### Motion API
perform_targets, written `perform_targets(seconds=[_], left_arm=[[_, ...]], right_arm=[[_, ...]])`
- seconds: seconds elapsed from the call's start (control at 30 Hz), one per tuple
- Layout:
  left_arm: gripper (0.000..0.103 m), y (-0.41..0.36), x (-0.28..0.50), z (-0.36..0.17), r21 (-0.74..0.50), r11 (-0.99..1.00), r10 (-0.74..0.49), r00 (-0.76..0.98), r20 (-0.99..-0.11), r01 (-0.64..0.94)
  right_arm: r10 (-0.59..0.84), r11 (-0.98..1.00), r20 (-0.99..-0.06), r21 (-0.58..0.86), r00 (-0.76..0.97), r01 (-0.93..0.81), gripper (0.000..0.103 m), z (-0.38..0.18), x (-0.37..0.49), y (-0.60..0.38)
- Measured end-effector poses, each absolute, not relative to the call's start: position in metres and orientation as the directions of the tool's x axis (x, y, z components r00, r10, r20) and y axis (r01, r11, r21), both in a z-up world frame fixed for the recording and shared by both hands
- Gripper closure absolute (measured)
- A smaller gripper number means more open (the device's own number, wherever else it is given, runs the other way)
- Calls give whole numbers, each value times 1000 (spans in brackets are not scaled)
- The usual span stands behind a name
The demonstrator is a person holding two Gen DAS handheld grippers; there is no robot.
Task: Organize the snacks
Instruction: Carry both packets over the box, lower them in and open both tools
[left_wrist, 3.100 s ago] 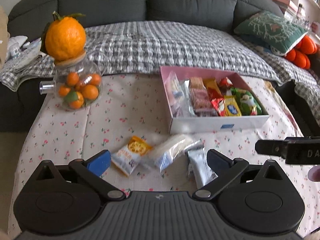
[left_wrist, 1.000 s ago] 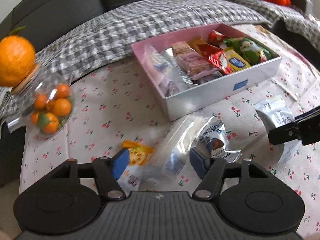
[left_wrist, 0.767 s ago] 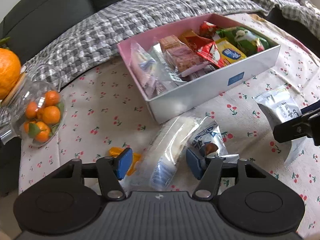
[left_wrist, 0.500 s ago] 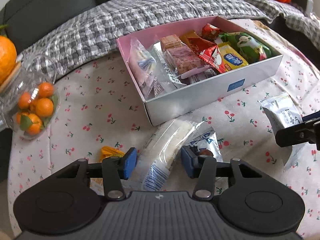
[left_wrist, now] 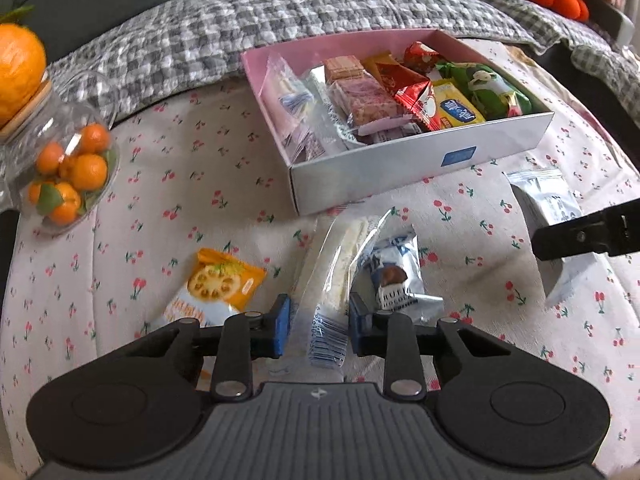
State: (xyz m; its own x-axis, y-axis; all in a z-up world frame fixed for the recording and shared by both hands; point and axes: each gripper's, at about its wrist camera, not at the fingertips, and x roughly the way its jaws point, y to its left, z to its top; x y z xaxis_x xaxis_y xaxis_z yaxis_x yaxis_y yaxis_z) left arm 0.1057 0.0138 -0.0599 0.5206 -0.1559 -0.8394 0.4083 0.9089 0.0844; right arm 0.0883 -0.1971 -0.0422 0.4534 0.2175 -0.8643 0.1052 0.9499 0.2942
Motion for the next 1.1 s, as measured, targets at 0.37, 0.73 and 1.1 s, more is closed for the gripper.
perform_targets(seconds=[0.37, 0.73, 1.1], left_arm=[[81, 35, 96, -52, 1, 941, -172, 480, -860, 338], [82, 46, 85, -35, -58, 950, -212, 500, -840, 306], [82, 50, 85, -10, -118, 958, -251, 564, -787, 262]], right_arm=[[228, 948, -859, 302, 459, 95, 57, -40, 89, -194], [267, 931, -833, 352, 485, 93, 57, -29, 85, -198], [318, 893, -783, 437, 534, 110, 57, -9, 87, -204]])
